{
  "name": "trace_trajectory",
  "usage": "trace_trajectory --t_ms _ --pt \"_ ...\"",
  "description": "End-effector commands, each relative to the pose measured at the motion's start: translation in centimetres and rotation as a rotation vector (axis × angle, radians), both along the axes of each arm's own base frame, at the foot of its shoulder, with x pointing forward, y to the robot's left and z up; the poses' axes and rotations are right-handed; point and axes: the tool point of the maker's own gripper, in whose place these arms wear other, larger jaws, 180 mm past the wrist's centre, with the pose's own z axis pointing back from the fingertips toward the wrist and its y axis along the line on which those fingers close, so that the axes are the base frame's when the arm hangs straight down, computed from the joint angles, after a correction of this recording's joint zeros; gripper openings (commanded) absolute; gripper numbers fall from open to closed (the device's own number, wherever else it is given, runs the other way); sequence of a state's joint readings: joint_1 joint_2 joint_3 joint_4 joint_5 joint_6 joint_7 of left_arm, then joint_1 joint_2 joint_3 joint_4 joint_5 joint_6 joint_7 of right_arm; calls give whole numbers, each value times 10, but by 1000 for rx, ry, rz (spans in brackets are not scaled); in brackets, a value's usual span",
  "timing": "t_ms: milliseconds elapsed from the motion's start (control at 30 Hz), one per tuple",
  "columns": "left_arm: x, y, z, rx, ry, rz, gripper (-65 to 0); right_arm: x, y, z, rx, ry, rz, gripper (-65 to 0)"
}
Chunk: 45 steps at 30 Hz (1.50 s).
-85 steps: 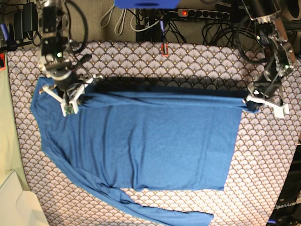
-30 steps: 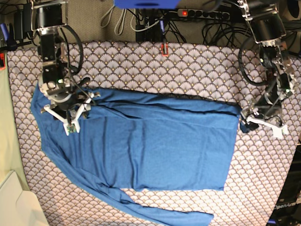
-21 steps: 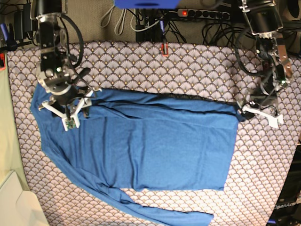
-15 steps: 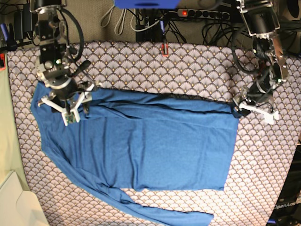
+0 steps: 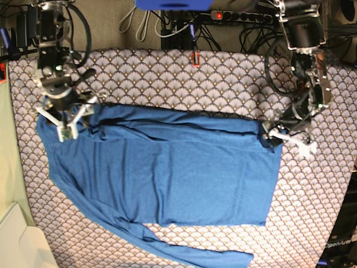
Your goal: Fold the T-shirt properly
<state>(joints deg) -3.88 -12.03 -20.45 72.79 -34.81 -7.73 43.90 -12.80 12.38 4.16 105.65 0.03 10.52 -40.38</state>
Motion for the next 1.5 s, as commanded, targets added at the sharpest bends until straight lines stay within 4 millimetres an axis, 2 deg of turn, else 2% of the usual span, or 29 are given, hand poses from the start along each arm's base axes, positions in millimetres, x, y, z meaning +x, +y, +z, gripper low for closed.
trace_trajectory --t_ms 0,133,200,400,467,667,767,933,1067,1233,1467 --pt "11 4 14 6 -38 3 -231 9 -7 16 -14 -63 -8 -335" --pt "12 4 14 6 -40 5 -232 2 -26 17 -28 -65 -57 -335" --pt "11 4 13 5 -38 3 -233 2 -28 17 -30 -65 -61 -335" --pt "4 6 -2 -16 5 14 -245 -3 -46 19 -44 -66 -107 -335" --pt "4 6 -3 -17 8 15 -311 -4 -53 22 -50 -73 -127 -335" --pt "3 8 -4 -13 15 14 -650 -8 -62 19 -55 -61 -150 -329" --pt "3 8 -4 -12 17 12 -634 -12 -63 15 -51 -47 -159 -294" --pt "3 9 -2 -8 14 10 -646 -30 -64 3 -62 -1 -154 -238" --pt "2 25 2 26 15 13 -646 -37 -71 1 -89 19 -143 -232" --pt "1 39 4 55 21 18 -646 -40 -79 -20 -80 47 -153 -232" --pt "-1 43 3 63 27 19 -646 -45 -80 -37 -62 48 -152 -232"
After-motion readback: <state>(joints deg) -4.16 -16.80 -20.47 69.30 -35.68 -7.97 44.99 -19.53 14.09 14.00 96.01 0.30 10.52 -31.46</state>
